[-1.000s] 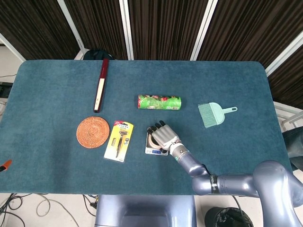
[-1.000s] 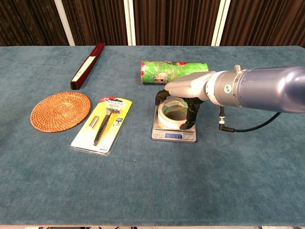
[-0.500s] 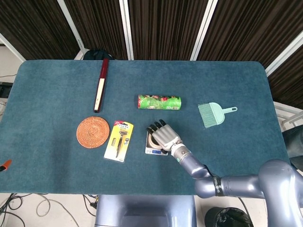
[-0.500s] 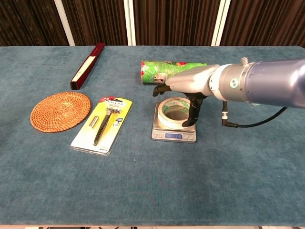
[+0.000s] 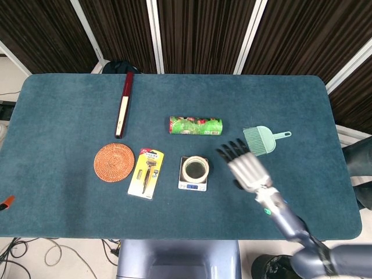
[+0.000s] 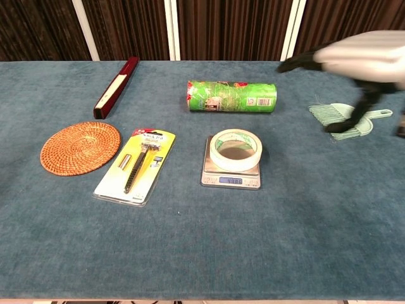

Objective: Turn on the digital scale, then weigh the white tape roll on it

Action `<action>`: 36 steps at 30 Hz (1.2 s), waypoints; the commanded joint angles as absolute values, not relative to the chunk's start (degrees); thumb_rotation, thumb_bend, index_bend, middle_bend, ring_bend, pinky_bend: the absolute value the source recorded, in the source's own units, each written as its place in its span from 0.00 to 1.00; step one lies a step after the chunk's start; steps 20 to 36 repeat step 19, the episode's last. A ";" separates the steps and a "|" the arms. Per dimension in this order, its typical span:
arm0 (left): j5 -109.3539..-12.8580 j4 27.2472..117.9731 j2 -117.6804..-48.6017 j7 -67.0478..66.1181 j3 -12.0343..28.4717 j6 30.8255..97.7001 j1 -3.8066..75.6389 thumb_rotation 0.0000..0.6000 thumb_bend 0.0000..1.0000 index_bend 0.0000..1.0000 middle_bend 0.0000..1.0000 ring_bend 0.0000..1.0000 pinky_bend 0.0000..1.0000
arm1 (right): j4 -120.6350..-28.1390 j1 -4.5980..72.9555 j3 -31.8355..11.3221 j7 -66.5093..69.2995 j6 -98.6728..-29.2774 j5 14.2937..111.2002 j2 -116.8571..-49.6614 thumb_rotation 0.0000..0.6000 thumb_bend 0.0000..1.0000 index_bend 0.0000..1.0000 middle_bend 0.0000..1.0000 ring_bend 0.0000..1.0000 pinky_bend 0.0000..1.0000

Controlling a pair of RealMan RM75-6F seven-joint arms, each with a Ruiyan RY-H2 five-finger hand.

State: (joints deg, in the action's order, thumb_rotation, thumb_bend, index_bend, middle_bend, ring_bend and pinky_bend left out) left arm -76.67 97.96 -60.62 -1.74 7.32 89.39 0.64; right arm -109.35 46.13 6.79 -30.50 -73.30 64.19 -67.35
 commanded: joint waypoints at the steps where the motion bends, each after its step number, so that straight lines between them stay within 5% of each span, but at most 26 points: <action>1: -76.98 98.06 -60.77 -1.91 7.15 89.40 0.67 1.00 0.00 0.00 0.00 0.00 0.00 | -107.92 30.33 15.33 -21.97 -90.42 78.68 -61.92 1.00 0.32 0.05 0.09 0.04 0.04; 10: -76.62 97.84 -61.25 -2.70 7.00 88.75 0.89 1.00 0.00 0.00 0.00 0.00 0.00 | -97.63 14.87 15.85 -17.84 -104.60 84.78 -65.84 1.00 0.32 0.05 0.09 0.04 0.04; 36: -76.86 97.88 -61.40 -3.14 6.79 88.36 1.11 1.00 0.00 0.00 0.00 0.00 0.00 | -98.10 11.69 12.88 -19.41 -102.36 83.93 -65.23 1.00 0.32 0.03 0.08 0.04 0.02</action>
